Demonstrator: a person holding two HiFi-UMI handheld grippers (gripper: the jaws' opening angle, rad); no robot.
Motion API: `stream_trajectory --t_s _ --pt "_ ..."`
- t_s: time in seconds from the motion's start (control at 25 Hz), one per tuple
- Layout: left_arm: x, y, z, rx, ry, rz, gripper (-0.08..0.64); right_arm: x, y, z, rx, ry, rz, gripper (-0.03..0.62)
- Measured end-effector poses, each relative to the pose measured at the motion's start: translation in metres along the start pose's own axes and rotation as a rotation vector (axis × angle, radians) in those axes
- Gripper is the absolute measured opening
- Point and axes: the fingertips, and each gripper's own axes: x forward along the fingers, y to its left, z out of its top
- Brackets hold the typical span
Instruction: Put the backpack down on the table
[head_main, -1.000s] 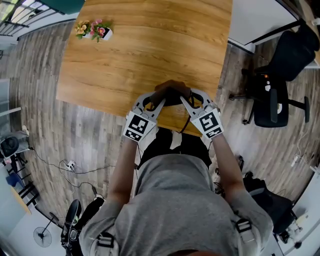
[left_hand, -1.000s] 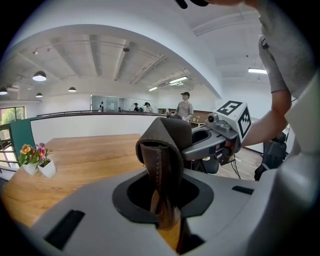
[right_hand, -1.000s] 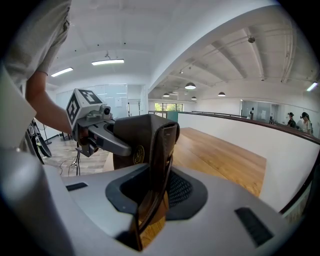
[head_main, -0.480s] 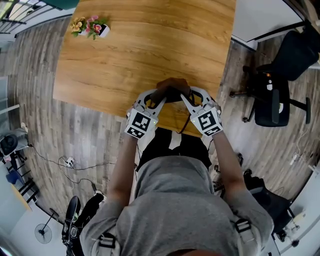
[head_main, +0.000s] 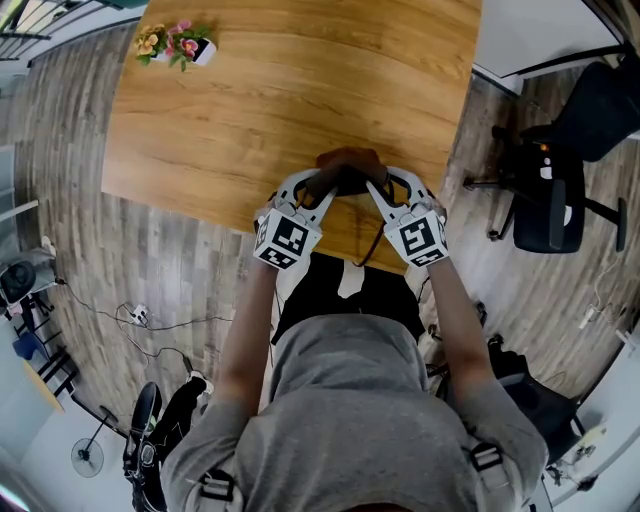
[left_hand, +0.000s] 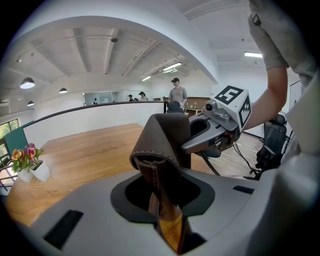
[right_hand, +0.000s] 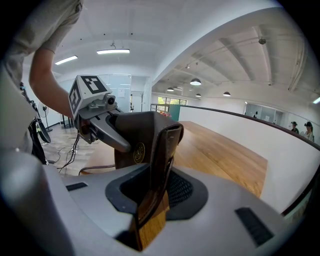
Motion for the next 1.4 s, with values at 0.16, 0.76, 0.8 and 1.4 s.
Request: stream_trajectory --t_s 0.16,0.76,0.8,1.4 --pt "0.007 0.0 -0.004 0.005 0.01 0.002 0.098 0.003 -0.002 -0.01 0.006 0.009 -0.002 0.087" --pt "0.016 0.003 -0.002 -0.002 0.006 0.018 0.112 0.003 -0.012 -0.018 0.066 0.0 -0.019 0.11" --pt "0.017 0.003 -0.002 -0.009 0.005 0.02 0.115 0.003 -0.013 -0.017 0.071 -0.001 -0.017 0.112" --pt "0.018 0.008 -0.011 -0.047 0.025 0.034 0.203 -0.007 -0.013 -0.027 0.121 0.013 -0.019 0.166"
